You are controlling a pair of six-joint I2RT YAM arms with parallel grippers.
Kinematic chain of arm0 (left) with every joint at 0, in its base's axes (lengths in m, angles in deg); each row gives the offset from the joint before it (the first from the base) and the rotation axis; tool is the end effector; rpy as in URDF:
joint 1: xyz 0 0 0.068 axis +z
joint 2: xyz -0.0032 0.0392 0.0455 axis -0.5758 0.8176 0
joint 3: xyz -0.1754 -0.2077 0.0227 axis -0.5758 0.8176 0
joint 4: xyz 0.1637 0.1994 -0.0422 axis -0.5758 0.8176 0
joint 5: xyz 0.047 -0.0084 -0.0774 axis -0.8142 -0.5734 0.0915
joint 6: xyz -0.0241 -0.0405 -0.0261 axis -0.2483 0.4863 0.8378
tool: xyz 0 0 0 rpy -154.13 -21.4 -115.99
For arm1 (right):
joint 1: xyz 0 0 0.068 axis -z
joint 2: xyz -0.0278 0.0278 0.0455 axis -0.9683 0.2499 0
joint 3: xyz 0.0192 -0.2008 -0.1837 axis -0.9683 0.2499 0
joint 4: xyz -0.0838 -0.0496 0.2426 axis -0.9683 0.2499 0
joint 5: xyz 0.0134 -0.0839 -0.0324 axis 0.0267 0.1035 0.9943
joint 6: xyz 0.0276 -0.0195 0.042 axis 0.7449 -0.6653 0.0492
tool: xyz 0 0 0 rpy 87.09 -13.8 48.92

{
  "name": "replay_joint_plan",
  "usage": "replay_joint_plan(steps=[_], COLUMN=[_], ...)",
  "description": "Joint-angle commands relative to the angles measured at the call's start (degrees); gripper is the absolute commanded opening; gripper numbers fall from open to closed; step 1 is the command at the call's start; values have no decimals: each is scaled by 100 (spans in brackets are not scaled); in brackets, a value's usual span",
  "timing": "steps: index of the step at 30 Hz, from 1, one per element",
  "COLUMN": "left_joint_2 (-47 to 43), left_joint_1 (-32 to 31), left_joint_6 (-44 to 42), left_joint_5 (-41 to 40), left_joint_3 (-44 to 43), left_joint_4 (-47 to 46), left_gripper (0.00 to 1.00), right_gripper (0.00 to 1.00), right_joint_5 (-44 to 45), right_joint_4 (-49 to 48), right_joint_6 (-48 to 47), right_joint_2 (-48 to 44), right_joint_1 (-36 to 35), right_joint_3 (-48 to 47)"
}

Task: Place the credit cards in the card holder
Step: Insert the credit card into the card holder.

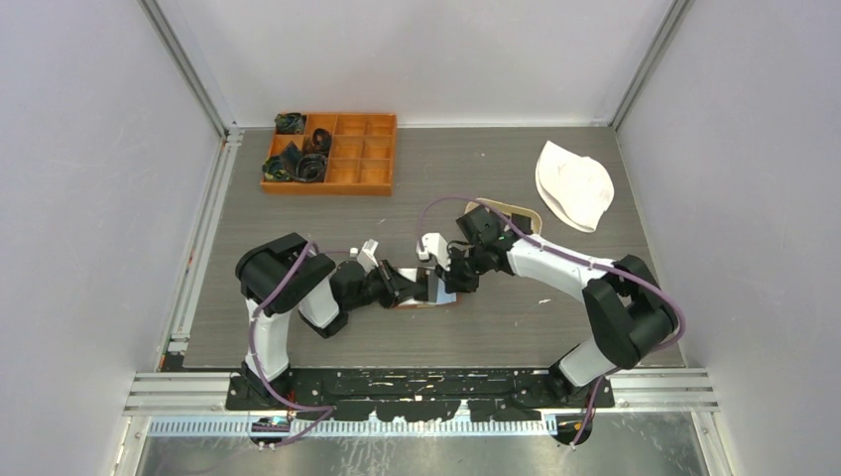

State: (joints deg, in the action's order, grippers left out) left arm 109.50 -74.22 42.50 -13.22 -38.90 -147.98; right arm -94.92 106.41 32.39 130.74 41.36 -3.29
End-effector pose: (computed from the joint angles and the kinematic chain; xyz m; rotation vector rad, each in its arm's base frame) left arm 0.2054 -0.1822 0.0724 -0.4172 2.2028 -1.5663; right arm 0.2303 0.1792 0.1942 -1.6450 1.9124 0.7047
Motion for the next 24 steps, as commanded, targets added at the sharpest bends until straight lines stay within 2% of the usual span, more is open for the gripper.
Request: replay_joint_plan(steps=[1,5,11,24], left_joint_2=[-191,-326,-354,-772], left_joint_1=[-171,-301,-629,-685], left_joint_6=[-107,-2,113,-92], left_joint_5=[-116,-373,-774,-872], left_joint_3=[1,32,-116,-76], left_joint_4=[480,569,726,1083], left_gripper=[9,8,11,27], right_gripper=[12,11,11,10], right_joint_5=[836,1249,1340,1427], right_joint_4=[-16,-69,-102,70], right_joint_6=[-1090,-1293,-1245,-1237], right_joint_2=[198,343,484,749], right_joint_1=[-179,-351,-444,-500], right_joint_3=[-54,-23,-27,-134])
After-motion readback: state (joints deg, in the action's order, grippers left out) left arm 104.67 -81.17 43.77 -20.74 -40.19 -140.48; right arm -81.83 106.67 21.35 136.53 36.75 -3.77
